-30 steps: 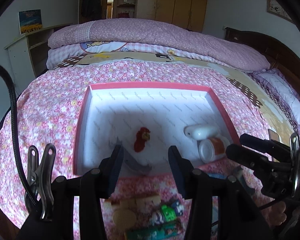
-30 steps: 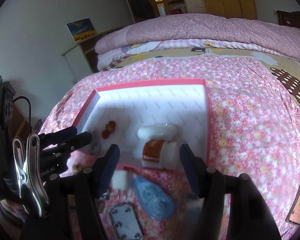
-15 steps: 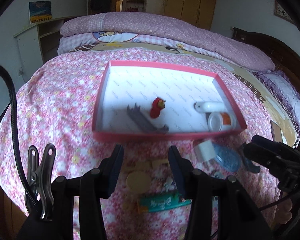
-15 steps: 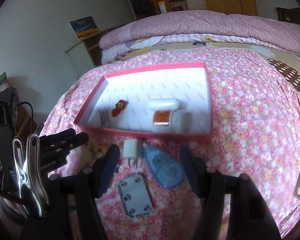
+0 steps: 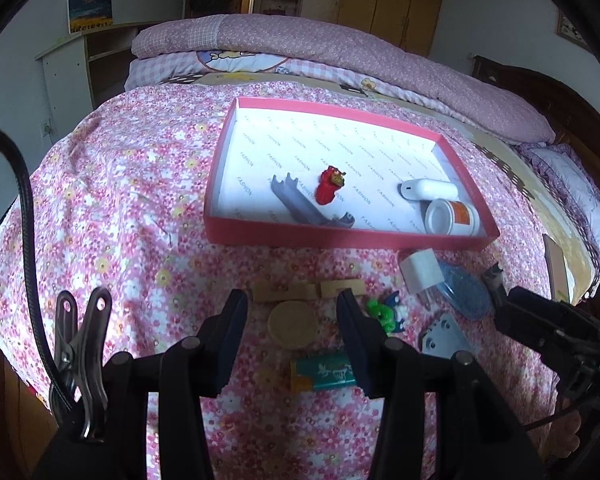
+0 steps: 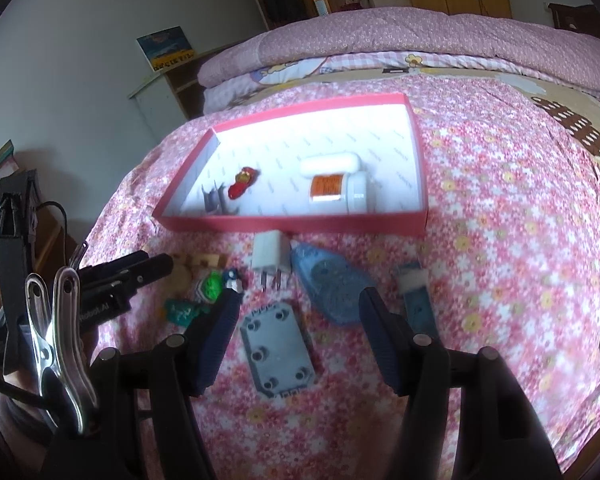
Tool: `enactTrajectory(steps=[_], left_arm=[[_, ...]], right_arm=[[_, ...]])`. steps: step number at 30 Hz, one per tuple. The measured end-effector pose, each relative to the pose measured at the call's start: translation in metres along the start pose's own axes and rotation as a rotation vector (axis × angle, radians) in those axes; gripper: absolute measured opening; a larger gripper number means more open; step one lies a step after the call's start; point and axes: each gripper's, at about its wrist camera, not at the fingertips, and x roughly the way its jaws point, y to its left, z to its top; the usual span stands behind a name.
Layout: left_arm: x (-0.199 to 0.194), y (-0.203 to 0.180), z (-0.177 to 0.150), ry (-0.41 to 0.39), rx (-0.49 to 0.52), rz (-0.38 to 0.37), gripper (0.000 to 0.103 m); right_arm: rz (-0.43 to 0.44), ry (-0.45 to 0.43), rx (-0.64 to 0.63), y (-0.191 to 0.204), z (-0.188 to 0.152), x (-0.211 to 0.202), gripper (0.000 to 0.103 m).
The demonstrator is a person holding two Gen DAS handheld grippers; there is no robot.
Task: Organize rigid objects
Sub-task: 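Withdraw both open tools from the box toward the remaining items, then grasp the round wooden disc with the left tool while the right tool grasps the grey perforated plate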
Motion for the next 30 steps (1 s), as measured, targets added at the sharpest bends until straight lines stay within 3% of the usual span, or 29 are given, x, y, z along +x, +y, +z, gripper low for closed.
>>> enactTrajectory(steps=[15, 30], left_arm=[[0.001, 0.015, -0.016, 0.022, -0.034, 0.004, 0.049], [0.008, 0.024, -0.024, 0.038, -0.062, -0.02, 0.049]], right_arm=[[0.0, 0.068, -0.041, 0.012, -0.028, 0.01, 0.064], [-0.088, 0.103, -0.143, 0.03, -0.039, 0.03, 0.064]])
